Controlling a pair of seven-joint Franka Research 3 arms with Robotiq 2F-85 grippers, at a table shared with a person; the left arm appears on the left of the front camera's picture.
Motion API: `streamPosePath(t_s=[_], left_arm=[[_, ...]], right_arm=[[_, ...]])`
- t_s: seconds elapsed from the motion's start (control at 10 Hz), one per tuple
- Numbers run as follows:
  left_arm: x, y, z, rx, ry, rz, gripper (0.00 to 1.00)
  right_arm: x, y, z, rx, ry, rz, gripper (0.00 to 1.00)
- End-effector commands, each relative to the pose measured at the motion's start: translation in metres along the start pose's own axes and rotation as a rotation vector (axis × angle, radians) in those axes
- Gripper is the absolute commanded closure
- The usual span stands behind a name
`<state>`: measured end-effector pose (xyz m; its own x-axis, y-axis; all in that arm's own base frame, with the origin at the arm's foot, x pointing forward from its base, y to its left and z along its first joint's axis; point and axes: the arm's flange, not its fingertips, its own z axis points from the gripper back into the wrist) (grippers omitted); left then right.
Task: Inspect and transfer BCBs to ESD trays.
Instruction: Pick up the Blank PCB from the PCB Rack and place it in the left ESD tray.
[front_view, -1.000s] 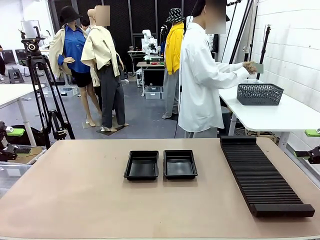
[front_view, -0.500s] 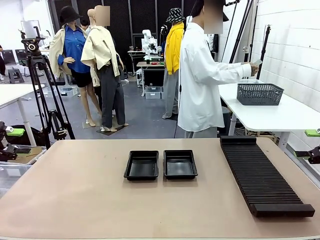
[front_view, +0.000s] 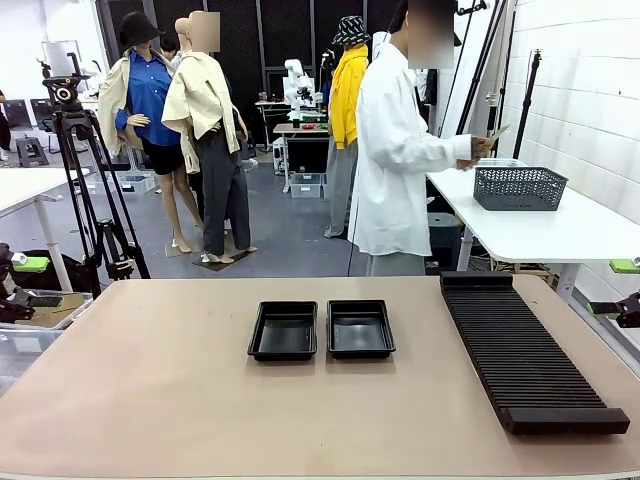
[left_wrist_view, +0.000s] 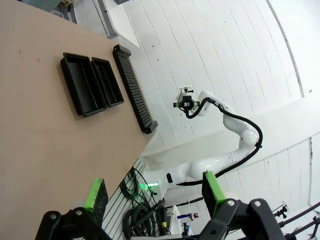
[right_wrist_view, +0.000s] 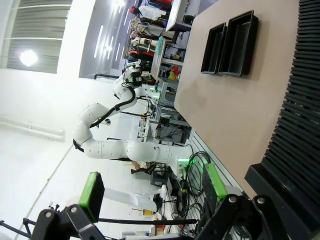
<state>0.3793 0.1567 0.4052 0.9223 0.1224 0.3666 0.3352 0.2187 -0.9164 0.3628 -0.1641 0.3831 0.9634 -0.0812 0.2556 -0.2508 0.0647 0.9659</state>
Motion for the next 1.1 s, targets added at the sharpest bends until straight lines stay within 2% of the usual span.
streamPosePath(t_s=[0.0,1.0], left_arm=[[0.0001,-0.0012,-0.0001,-0.002,0.001,-0.003,0.00],[0.0001,-0.0012,-0.0001,-0.002,0.001,-0.003,0.00]], right_arm=[[-0.0005,-0.0007,-0.0011,0.002,0.001,-0.003,0.00],[-0.0005,-0.0007,-0.0011,0.002,0.001,-0.003,0.00]])
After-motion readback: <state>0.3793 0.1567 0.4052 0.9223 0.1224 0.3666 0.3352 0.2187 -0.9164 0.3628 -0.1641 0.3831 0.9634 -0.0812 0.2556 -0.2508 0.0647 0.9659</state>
